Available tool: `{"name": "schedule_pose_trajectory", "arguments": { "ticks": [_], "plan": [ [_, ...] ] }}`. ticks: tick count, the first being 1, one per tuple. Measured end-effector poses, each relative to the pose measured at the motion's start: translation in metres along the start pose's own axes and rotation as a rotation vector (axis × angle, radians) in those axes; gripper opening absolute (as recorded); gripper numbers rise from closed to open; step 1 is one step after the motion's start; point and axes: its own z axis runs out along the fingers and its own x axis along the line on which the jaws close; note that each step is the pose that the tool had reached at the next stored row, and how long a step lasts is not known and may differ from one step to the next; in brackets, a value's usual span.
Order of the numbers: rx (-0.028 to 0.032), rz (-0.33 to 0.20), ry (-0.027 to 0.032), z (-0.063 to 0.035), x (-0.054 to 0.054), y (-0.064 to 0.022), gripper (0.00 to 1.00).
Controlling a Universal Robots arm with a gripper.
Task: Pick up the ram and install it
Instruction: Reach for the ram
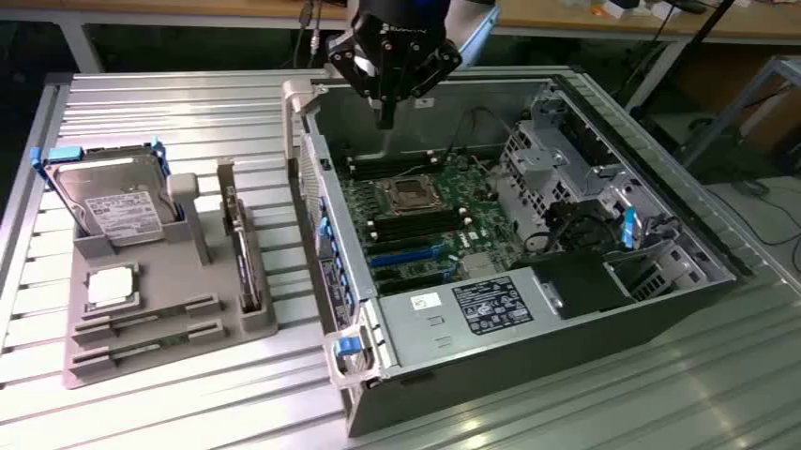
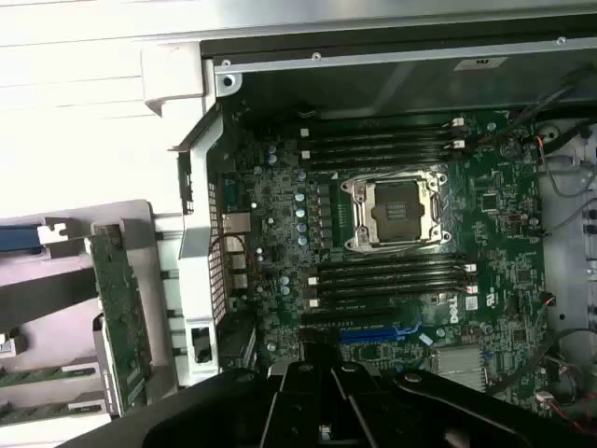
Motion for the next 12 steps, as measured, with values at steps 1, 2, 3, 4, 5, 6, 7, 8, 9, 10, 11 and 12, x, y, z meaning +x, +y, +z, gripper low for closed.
{"name": "schedule_pose_trajectory", "arguments": {
  "ticks": [1,2,3,4,5,6,7,8,9,10,11,12],
  "plan": [
    [0.0005,0.003,-0.0002,0.0,0.0,0.0,0.11],
    [0.0006,0.004,-0.0002,-0.0001,0.001,-0.0001,0.11],
    [0.0005,0.004,-0.0004,-0.0001,0.007,-0.0005,0.11],
    [0.0008,0.004,-0.0007,-0.0003,0.026,-0.0017,0.11],
    [0.0007,0.004,-0.0008,-0.0003,0.031,-0.0021,0.11],
    [0.0007,0.004,-0.0008,-0.0003,0.035,-0.0025,0.11],
    [0.0007,0.004,-0.0008,-0.0004,0.04,-0.0029,0.11],
    [0.0007,0.004,-0.0008,-0.0004,0.044,-0.0032,0.11],
    [0.0007,0.004,-0.0009,-0.0004,0.049,-0.0036,0.11],
    [0.0007,0.003,-0.0009,-0.0004,0.053,-0.004,0.11],
    [0.0008,0.003,-0.0007,-0.0005,0.061,-0.0046,0.11],
    [0.0007,0.003,-0.0008,-0.0004,0.073,-0.0056,0.11]
  ]
}}
